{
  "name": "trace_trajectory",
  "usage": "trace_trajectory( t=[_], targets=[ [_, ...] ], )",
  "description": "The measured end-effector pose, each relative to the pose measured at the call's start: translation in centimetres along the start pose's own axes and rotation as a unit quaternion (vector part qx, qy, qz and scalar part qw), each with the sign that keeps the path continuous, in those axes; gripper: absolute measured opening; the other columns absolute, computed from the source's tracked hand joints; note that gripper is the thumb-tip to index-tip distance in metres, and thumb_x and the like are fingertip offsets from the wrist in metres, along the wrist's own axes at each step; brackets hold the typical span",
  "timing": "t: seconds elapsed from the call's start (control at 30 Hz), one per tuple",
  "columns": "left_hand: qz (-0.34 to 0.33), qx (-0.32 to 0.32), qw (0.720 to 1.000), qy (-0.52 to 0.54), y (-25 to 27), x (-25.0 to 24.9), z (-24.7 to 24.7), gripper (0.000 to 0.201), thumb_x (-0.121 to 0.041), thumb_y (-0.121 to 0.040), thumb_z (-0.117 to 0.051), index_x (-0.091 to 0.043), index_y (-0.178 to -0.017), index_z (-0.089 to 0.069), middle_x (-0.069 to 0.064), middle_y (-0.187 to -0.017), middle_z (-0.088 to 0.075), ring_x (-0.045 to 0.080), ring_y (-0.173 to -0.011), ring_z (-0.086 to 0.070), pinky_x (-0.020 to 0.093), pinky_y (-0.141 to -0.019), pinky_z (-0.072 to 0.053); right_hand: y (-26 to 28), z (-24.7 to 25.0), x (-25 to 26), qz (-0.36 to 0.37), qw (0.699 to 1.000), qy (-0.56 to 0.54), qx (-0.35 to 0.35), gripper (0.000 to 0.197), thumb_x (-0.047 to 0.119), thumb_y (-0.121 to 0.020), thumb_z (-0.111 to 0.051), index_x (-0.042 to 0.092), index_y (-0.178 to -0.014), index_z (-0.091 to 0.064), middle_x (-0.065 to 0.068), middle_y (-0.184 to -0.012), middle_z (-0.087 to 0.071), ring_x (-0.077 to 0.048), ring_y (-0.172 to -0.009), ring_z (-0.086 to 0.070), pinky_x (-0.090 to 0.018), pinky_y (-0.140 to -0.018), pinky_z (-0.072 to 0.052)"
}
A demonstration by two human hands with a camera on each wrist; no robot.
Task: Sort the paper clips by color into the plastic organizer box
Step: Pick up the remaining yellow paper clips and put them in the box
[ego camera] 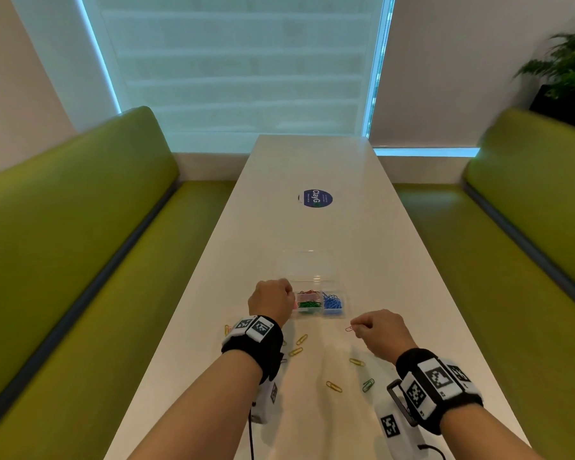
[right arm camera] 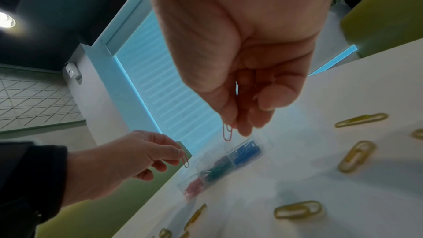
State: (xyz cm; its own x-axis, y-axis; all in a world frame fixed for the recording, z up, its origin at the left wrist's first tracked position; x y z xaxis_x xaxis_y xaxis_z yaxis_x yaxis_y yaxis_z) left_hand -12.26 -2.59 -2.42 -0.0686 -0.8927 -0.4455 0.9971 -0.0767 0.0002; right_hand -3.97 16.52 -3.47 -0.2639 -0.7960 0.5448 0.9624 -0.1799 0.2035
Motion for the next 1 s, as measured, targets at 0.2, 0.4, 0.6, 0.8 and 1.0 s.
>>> trace_trajectory(
  t=[0.2, 0.4, 0.6, 0.8, 1.0],
  targets=[
    [0.010, 0.010, 1.000, 0.017, -0.3, 1.4, 0.0, 0.028, -0.024, -0.096, -0.044, -0.022, -0.112, -0.067, 0.005, -0.112, -0.067, 0.022, -0.107, -0.058, 0.033, -0.085, -0.050, -0.9, -0.5, 0.9, 0.008, 1.000, 0.002, 0.004, 0.027, 0.019, -0.095, -0.049, 0.015, -0.112, -0.070, -0.002, -0.112, -0.069, -0.013, -0.103, -0.060, -0.014, -0.084, -0.037],
    [0.022, -0.019, 0.999, 0.043, 0.2, 3.3, 1.7, 0.027, -0.022, -0.095, -0.047, -0.019, -0.111, -0.068, 0.001, -0.112, -0.068, 0.020, -0.104, -0.061, 0.031, -0.086, -0.051, -2.4, -2.0, 4.2, 0.045, 0.999, 0.008, 0.014, 0.025, 0.020, -0.094, -0.051, 0.015, -0.110, -0.071, -0.001, -0.114, -0.069, -0.009, -0.091, -0.055, -0.015, -0.079, -0.037],
    [0.037, -0.025, 0.998, 0.049, 1.1, 5.4, 2.8, 0.025, -0.021, -0.093, -0.049, -0.020, -0.108, -0.069, 0.000, -0.108, -0.070, 0.020, -0.101, -0.063, 0.030, -0.084, -0.052, -4.4, -3.5, 7.7, 0.055, 0.998, 0.004, -0.001, 0.024, 0.018, -0.090, -0.054, 0.016, -0.104, -0.073, 0.002, -0.115, -0.068, -0.017, -0.103, -0.061, -0.026, -0.091, -0.050],
    [0.047, -0.001, 0.998, 0.043, 2.3, 7.8, 2.9, 0.025, -0.020, -0.093, -0.049, -0.019, -0.108, -0.068, -0.002, -0.109, -0.069, 0.017, -0.102, -0.062, 0.029, -0.086, -0.052, -6.2, -4.6, 10.0, 0.069, 0.998, 0.012, -0.007, 0.028, 0.016, -0.093, -0.048, 0.013, -0.110, -0.070, -0.004, -0.120, -0.066, -0.020, -0.110, -0.059, -0.028, -0.096, -0.045],
    [0.030, 0.070, 0.997, 0.029, 3.4, 8.2, 1.2, 0.025, -0.023, -0.092, -0.054, -0.020, -0.114, -0.066, -0.002, -0.114, -0.067, 0.016, -0.107, -0.060, 0.029, -0.092, -0.050, -6.2, -4.8, 9.7, 0.063, 0.998, 0.008, 0.002, 0.030, 0.019, -0.093, -0.051, 0.013, -0.120, -0.065, -0.003, -0.128, -0.061, -0.018, -0.119, -0.055, -0.026, -0.104, -0.038]
  ],
)
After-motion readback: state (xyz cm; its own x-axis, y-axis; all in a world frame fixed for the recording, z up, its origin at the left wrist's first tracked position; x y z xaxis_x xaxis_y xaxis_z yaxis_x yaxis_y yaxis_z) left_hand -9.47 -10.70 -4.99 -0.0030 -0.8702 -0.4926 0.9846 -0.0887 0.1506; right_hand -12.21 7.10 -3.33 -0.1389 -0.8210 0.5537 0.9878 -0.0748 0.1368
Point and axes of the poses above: each hand's wrist, its own y-axis away from the middle knuckle, its own z-axis out of the back of the hand, x = y × z, the point moved 5 cm from there along -y, towards the middle knuckle
